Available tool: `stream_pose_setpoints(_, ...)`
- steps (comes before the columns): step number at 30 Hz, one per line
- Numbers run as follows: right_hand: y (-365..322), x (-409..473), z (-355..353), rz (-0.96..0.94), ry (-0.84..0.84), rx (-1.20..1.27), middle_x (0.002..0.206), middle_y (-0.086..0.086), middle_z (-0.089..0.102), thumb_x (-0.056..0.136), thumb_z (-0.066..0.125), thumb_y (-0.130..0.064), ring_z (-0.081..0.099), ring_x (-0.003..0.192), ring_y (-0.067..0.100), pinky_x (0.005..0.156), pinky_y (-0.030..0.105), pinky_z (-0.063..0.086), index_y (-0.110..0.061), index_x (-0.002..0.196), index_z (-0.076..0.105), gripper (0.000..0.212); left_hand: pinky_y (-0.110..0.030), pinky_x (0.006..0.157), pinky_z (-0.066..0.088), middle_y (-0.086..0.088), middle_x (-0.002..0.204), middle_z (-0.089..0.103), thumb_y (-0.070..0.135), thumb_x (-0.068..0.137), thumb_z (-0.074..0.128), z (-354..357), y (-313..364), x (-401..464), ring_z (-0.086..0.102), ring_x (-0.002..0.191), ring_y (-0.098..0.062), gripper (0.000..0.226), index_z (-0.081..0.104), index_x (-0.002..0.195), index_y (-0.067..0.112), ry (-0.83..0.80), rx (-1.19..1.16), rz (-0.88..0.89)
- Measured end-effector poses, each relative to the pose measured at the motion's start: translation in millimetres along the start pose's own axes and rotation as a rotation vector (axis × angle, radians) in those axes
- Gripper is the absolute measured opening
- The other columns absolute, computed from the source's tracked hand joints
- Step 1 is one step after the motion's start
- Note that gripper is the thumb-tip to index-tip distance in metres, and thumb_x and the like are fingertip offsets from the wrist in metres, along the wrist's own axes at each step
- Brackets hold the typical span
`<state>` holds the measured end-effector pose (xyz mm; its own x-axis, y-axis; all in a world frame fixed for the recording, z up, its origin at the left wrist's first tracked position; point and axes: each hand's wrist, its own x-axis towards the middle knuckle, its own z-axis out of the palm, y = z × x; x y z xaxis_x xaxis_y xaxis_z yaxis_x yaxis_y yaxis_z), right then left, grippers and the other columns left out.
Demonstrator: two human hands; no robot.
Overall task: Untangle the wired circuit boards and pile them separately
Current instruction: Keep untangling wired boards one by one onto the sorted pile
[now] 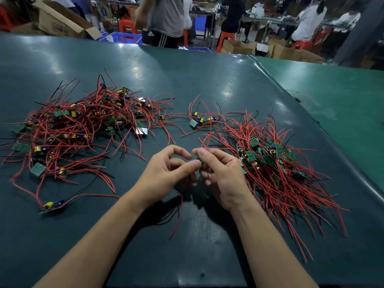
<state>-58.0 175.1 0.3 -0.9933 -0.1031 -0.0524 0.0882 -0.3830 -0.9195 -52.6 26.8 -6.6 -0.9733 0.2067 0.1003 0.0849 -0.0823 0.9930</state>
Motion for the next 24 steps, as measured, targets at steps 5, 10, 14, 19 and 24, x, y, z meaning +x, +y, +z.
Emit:
stream_pose_setpoints(5,-4,-3,-2,0.082,-0.106,0.05,0.055,-0.004,0.055,0.08,0.069,-0.016,0.045,0.04,0.006,0.034,0.015,0.033,-0.013,0.084,0.074,0.007,-0.022,0.049,0.046,-0.012,0.061,0.062,0.038,0.083,0.062,-1,3,-1,0.054,0.048,-0.018,0.038,0.06,0.087,0.0,-0.067,-0.005,-0.082)
stream_pose_setpoints(10,-7,-4,-3,0.053,-0.199,0.169,0.06,0.001,0.06,0.078,0.066,-0.016,0.05,0.041,0.008,0.035,0.015,0.035,-0.015,0.08,0.078,0.012,-0.024,0.052,0.045,-0.026,0.078,0.057,0.031,0.09,0.063,-5,4,-4,0.052,0.054,-0.02,0.033,0.061,0.093,-0.001,-0.151,-0.217,-0.136)
stream_pose_setpoints(14,-4,-1,-4,-0.019,-0.033,0.02,0.056,0.0,0.059,0.08,0.071,-0.015,0.05,0.04,0.008,0.036,0.016,0.035,-0.013,0.072,0.074,0.009,-0.018,0.045,0.042,-0.012,0.054,0.056,0.034,0.079,0.075,0,3,-5,0.051,0.043,-0.015,0.036,0.058,0.075,0.003,-0.058,-0.112,-0.09)
stream_pose_setpoints(19,2,-1,-4,-0.057,0.028,-0.255,0.054,-0.002,0.05,0.096,0.057,-0.008,0.039,0.041,0.009,0.039,0.017,0.03,-0.014,0.08,0.074,0.024,-0.015,0.043,0.037,-0.01,0.048,0.059,0.03,0.078,0.07,5,-3,-5,0.05,0.04,-0.012,0.033,0.056,0.067,0.002,0.069,0.127,0.041)
stream_pose_setpoints(24,-2,1,-4,-0.019,0.027,-0.085,0.052,-0.004,0.047,0.096,0.057,-0.01,0.038,0.037,0.005,0.034,0.014,0.026,-0.014,0.076,0.073,0.026,-0.015,0.043,0.038,-0.013,0.048,0.057,0.031,0.078,0.068,2,0,-4,0.051,0.039,-0.013,0.034,0.056,0.065,0.003,0.032,0.097,0.005)
